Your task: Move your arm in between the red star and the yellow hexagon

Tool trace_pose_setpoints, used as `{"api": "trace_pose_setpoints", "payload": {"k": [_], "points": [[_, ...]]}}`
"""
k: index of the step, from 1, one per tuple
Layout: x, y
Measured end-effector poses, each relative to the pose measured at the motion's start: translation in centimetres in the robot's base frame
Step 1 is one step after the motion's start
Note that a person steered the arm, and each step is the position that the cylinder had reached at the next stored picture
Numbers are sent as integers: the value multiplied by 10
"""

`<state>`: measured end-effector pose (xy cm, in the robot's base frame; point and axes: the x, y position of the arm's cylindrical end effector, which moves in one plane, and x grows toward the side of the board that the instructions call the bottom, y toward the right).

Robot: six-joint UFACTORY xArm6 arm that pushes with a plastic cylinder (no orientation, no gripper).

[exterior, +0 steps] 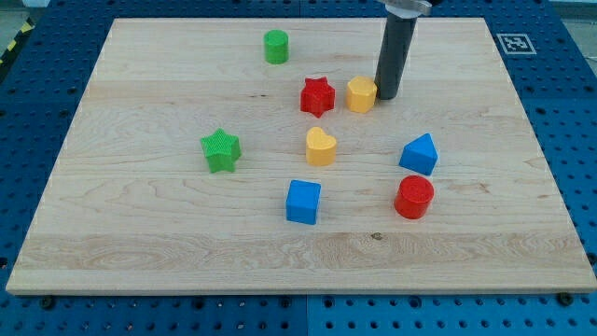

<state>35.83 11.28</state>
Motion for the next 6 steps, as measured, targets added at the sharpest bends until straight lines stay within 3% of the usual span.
{"api": "trace_pose_setpoints", "payload": {"k": [1,3,6], "points": [[-15,0],[-28,-82],[-16,-58]]}}
